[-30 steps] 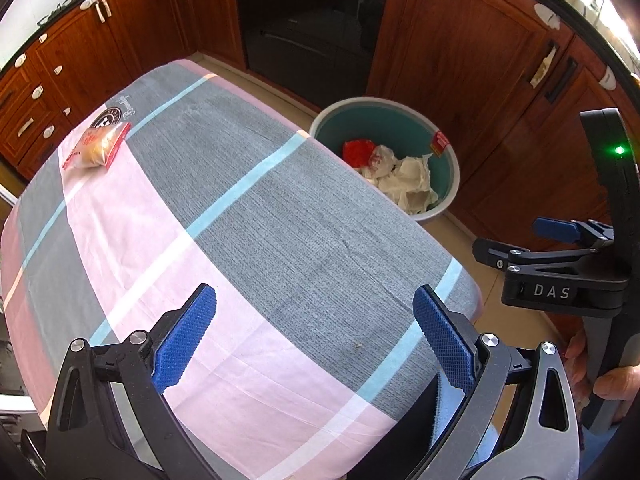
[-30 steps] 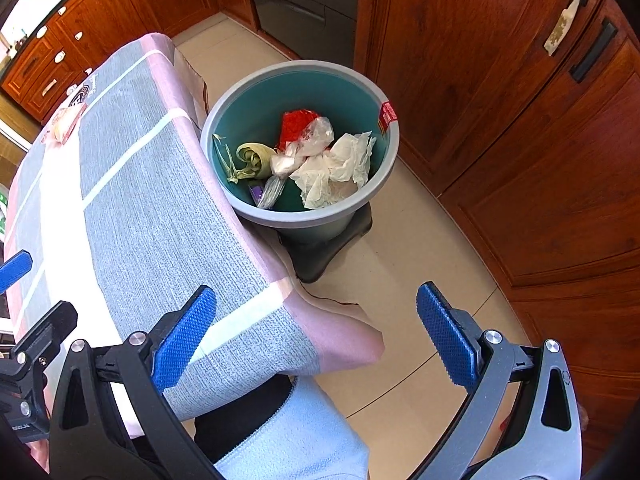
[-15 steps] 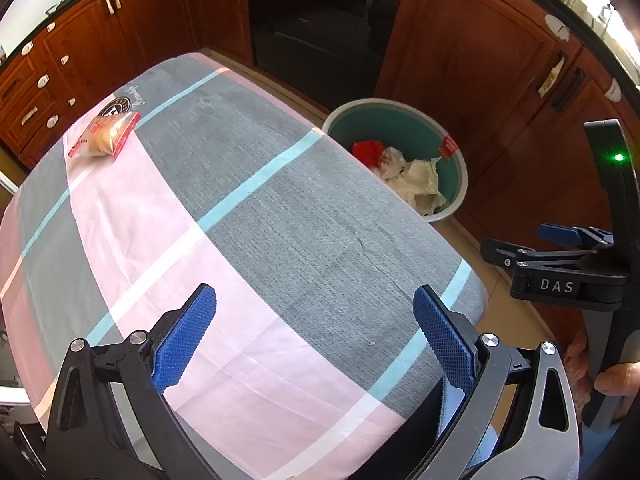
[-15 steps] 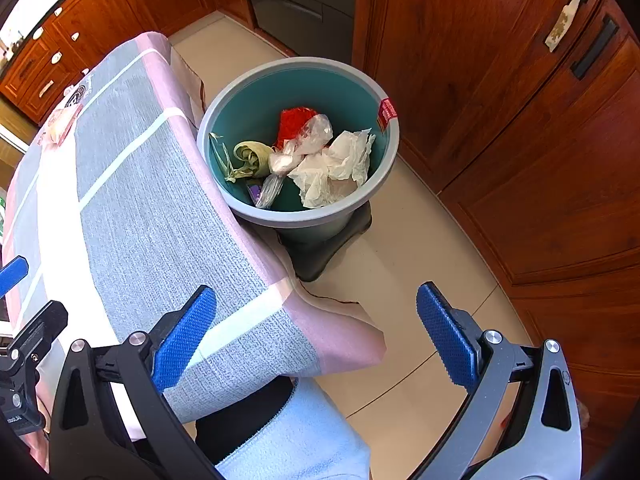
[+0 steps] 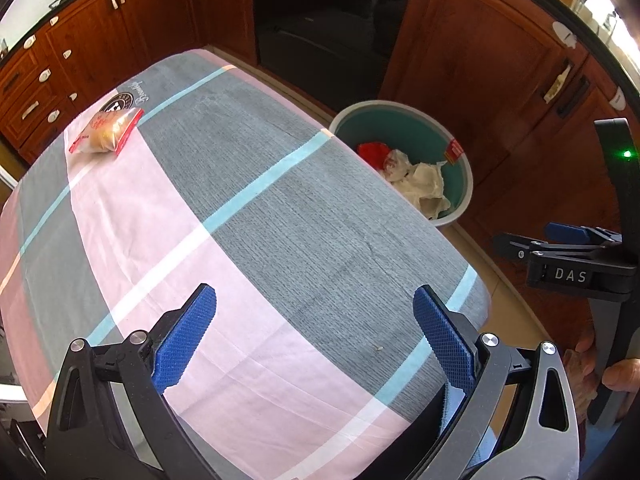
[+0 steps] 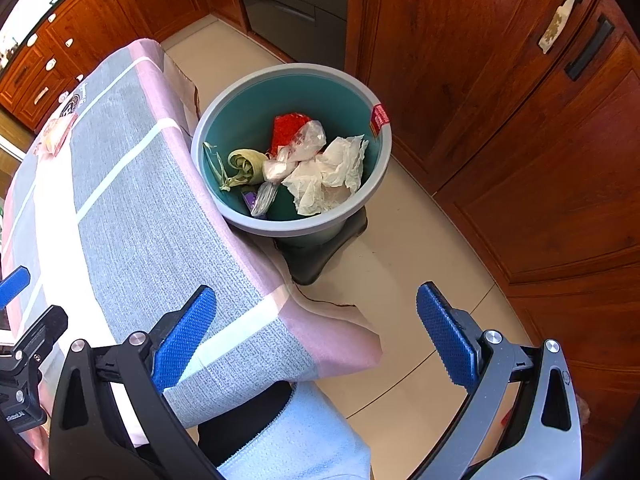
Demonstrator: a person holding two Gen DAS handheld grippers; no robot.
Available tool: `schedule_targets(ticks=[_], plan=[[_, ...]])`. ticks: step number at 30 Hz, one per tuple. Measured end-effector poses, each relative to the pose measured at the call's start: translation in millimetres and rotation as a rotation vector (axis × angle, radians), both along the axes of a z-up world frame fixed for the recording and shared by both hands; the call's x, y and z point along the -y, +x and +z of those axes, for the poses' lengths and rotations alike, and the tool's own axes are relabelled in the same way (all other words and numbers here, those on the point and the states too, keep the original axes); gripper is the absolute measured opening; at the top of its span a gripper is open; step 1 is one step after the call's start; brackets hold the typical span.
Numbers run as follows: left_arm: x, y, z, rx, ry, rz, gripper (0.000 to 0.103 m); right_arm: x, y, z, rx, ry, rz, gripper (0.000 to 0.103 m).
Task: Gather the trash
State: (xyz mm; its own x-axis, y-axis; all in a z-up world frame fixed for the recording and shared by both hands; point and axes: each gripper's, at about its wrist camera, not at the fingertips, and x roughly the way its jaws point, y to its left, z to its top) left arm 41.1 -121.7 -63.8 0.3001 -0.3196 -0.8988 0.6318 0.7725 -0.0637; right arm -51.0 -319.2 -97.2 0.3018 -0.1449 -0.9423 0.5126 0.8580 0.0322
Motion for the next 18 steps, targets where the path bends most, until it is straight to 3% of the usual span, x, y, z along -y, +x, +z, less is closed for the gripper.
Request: schedule_targets(ticks=[8, 18], plan=[[0.5, 3.0, -1.6, -0.006, -0.004, -0.004, 0.099, 0.6, 4.0, 1.3, 0.000, 0.000, 0.003, 0.096], [5.3, -0.9, 2.8, 0.059, 0.020, -0.008, 0.099, 3.4, 7.5, 1.7, 0.002, 0.005, -0.004, 0.096]])
